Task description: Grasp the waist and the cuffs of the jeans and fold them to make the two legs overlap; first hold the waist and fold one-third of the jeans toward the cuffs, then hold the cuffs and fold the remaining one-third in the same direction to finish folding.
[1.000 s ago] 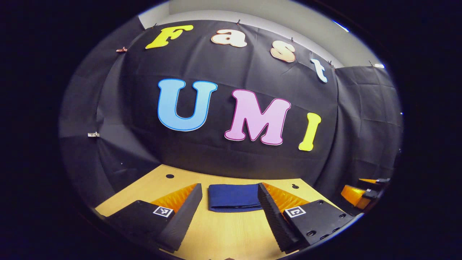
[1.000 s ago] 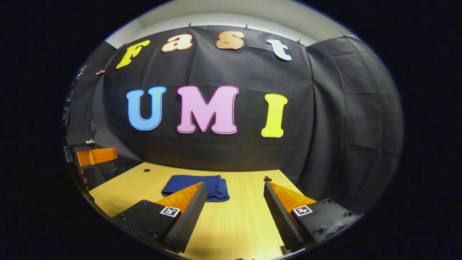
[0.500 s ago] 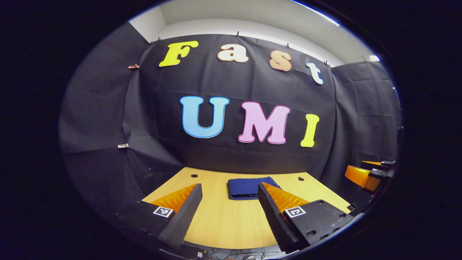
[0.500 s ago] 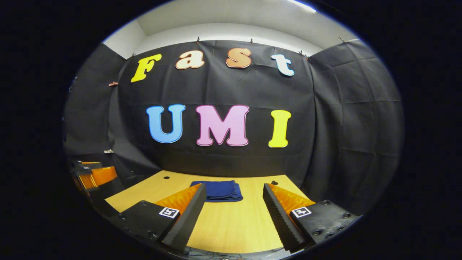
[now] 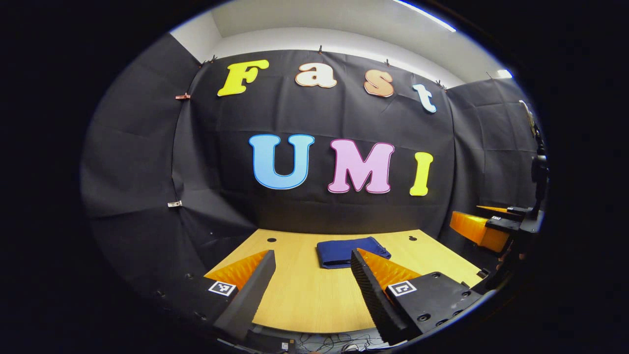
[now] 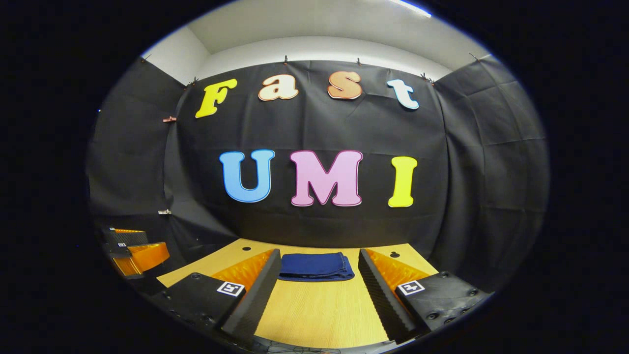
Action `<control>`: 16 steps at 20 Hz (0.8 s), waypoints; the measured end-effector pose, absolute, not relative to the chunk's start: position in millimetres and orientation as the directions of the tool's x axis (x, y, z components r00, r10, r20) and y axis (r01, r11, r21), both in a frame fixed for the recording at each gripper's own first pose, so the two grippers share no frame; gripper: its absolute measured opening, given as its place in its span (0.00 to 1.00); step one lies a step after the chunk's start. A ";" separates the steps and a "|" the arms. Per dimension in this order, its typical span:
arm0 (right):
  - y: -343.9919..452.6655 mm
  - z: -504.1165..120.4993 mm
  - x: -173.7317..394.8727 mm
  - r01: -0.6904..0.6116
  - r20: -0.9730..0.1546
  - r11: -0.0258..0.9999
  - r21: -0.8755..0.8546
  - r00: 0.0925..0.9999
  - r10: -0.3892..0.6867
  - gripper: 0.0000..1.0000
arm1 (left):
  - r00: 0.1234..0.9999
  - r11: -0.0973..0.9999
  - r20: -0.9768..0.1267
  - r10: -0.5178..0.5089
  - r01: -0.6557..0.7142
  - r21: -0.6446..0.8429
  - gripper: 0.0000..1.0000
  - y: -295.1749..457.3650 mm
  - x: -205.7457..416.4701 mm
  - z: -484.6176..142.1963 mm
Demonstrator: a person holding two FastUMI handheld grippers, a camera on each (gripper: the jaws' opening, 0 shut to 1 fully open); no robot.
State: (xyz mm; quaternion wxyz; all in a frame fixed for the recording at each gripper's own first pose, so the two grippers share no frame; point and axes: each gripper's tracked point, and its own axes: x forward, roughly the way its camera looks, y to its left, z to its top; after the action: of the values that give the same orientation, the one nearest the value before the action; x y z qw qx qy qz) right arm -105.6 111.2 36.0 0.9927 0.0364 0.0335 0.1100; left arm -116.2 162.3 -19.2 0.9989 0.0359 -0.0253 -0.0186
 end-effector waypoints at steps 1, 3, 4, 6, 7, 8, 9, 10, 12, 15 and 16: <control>112.7 36.1 -105.4 -0.220 -0.057 0.973 0.072 0.973 0.224 0.97 | 0.997 0.997 0.053 -0.047 0.043 0.070 0.96 161.5 -116.8 -18.4; 116.5 35.4 -106.4 -0.220 -0.059 0.973 0.069 0.973 0.224 0.96 | 0.997 0.996 0.054 -0.055 0.051 0.067 0.96 161.4 -115.4 -17.6; 117.0 37.4 -106.5 -0.217 -0.059 0.974 0.067 0.973 0.221 0.97 | 0.996 0.996 0.059 -0.059 0.055 0.067 0.96 161.9 -114.3 -16.2; 118.2 42.4 -106.2 -0.214 -0.057 0.976 0.048 0.975 0.217 0.96 | 0.994 0.995 0.075 -0.074 0.069 0.067 0.96 161.8 -113.7 -13.1; 116.7 46.2 -108.0 -0.208 -0.047 0.978 0.034 0.977 0.210 0.96 | 0.993 0.994 0.075 -0.086 0.081 0.071 0.96 158.9 -112.3 -12.5; 116.6 50.5 -111.0 -0.206 -0.038 0.978 0.027 0.978 0.206 0.97 | 0.993 0.993 0.071 -0.099 0.093 0.077 0.96 157.9 -110.8 -13.1; 117.5 50.6 -112.0 -0.206 -0.034 0.978 0.025 0.978 0.207 0.97 | 0.992 0.991 0.060 -0.113 0.108 0.082 0.96 156.5 -105.0 -15.7; 116.6 50.8 -114.2 -0.200 -0.031 0.980 0.021 0.979 0.201 0.96 | 0.990 0.988 0.047 -0.129 0.125 0.086 0.96 152.9 -100.0 -16.5; 111.2 52.0 -119.6 -0.188 -0.035 0.982 0.017 0.982 0.188 0.96 | 0.987 0.984 0.038 -0.158 0.154 0.089 0.96 146.7 -93.9 -13.7; 101.1 49.5 -123.0 -0.165 -0.047 0.986 0.012 0.985 0.165 0.96 | 0.983 0.979 0.027 -0.181 0.177 0.103 0.96 137.0 -78.7 -14.3; 96.1 48.1 -120.8 -0.155 -0.058 0.988 0.005 0.986 0.155 0.96 | 0.983 0.978 0.026 -0.184 0.180 0.104 0.96 134.0 -74.6 -14.0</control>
State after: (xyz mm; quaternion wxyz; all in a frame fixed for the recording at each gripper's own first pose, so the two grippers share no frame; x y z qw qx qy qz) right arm -120.8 96.1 48.1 0.9965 0.0002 0.0290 0.0779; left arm -74.6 134.0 -14.0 0.9944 0.0509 -0.0177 -0.0914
